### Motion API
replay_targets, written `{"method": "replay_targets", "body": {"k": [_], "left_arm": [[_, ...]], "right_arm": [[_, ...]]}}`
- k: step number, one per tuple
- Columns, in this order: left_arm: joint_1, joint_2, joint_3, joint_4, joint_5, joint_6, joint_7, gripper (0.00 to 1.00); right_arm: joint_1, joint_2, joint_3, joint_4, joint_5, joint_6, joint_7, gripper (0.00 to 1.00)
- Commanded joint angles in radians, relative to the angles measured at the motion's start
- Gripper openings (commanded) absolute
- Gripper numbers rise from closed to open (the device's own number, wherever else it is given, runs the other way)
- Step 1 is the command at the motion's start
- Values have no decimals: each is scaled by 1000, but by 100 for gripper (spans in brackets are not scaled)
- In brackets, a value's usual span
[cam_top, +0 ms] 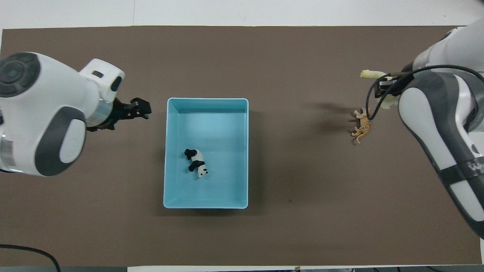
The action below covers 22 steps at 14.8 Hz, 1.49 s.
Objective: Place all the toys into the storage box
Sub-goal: 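Place the llama in the box while the left gripper grasps the horse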
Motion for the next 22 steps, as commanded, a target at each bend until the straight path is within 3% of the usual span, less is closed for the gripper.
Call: {"method": "replay_targets", "body": {"k": [1,4,8,11,15,18,19,20,22], "left_arm": [[100,30,-9,14,58,20,193,100],[164,61,-9,19,179,98,228,100],[251,162,-9,11,184,303,239,100],[278,184,-9,7,184,344,239,100],[282,220,-9,-65,182,439,225,100],[296,220,-8,-113,182,463,207,100],[304,217,-8,-137,182,475,211,100],[316,217,-8,-160,182,494,216,100],[316,219,-8,-197,184,535,212,100]], "right_arm": [[127,19,0,42,9,-28,253,0],[271,21,0,52,14,-14,494,0],[470,31,0,81,17,17,783,0],[533,91,0,134,53,127,875,0],[636,211,-8,229,39,144,978,1],[649,226,-4,229,14,146,1015,43],[649,226,-4,230,14,139,1021,77],[649,225,-4,230,12,133,1021,100],[646,225,-6,230,14,123,1022,100]]}}
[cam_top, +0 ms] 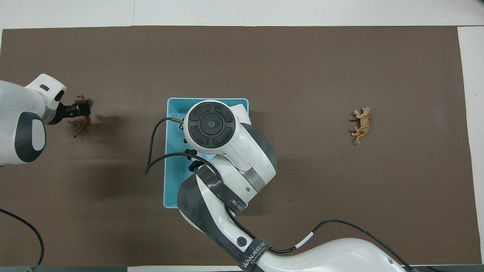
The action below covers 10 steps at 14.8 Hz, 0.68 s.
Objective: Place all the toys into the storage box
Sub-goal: 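Place the llama in the box while the left gripper grasps the horse, then carry the horse into the box while the right gripper grasps the lion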
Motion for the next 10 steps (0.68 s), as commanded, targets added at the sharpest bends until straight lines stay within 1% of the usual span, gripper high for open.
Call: {"method": "replay_targets", "body": {"k": [1,2,4,6,7,8,10], "left_arm": [[13,-15,-7,-66,18,65,-14,100],[13,-15,-7,-73,19,68,-14,100],[14,-14,-7,-84,19,78,-12,100],[14,-10,-7,-83,19,89,-8,100],[14,-10,-7,-81,19,89,-8,84],[14,-10,-7,-81,19,89,-8,59],[16,-10,-7,-75,19,80,-8,18]], "right_arm": [[-3,4,-4,25,-15,-30,23,100],[-3,3,-7,25,-15,-34,23,100],[-37,-20,-14,25,-18,-72,-8,100],[-118,-66,-13,21,-1,-117,-173,100],[-142,-79,-16,22,0,-149,-265,100],[-181,-100,-18,19,2,-166,-346,100],[-244,-115,-13,13,3,-177,-413,100]]}}
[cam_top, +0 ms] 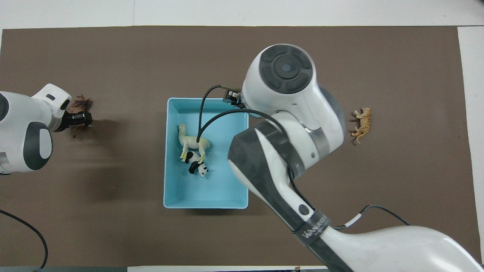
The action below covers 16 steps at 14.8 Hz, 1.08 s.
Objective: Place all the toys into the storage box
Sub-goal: 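Carry the horse into the box while the right gripper grasps the lion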
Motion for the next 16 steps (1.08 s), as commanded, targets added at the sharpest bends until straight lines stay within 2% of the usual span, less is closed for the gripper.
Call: {"method": "replay_targets", "body": {"k": [1,4,6,8,11,14,16], "left_arm": [[9,-10,-5,-13,19,13,-8,2],[0,-10,-6,19,18,-32,-17,0],[-17,-19,-12,99,12,-164,-23,0],[-44,-59,-20,161,-19,-310,-54,0],[-170,-124,-29,216,-80,-459,-252,0],[-337,-234,-34,222,-85,-589,-504,0],[-446,-302,-32,219,-135,-617,-668,0]], "right_arm": [[-76,-41,9,-21,13,-27,-96,100],[-188,-71,7,-62,12,-102,-244,100],[-294,-99,7,-141,12,-104,-437,100],[-372,-129,7,-229,13,-60,-544,100],[-426,-186,7,-408,13,81,-616,100],[-475,-200,7,-508,13,176,-662,100],[-506,-202,7,-572,13,262,-694,100]]}}
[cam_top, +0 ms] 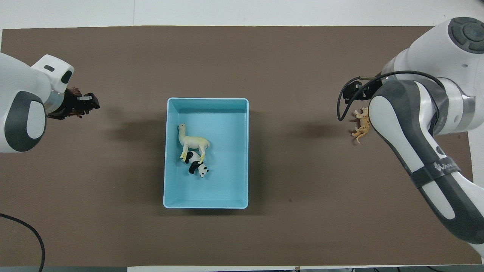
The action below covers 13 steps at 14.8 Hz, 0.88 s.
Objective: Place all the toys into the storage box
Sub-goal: 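Carry the horse into the box while the right gripper grasps the lion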
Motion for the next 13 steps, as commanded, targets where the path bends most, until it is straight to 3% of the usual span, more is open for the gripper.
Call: {"method": "replay_targets", "body": {"k": [1,4,5,6,7,13], "left_arm": [[-154,-96,21,-21,-52,-38,-214,0],[-266,-117,19,-64,-53,17,-373,2],[-283,-124,19,-87,-59,61,-396,26],[-291,-133,19,-105,-72,74,-399,71],[-294,-137,19,-114,-73,74,-399,100],[-291,-147,22,-93,-73,39,-395,100]], "right_arm": [[-41,-45,12,-133,10,119,-48,100],[-72,-37,12,-182,10,198,-66,100],[-76,-37,12,-205,10,239,-83,100],[-78,-42,12,-234,10,277,-89,100],[-76,-43,12,-256,10,305,-88,100],[-98,-8,12,-268,10,354,-94,100]]}}
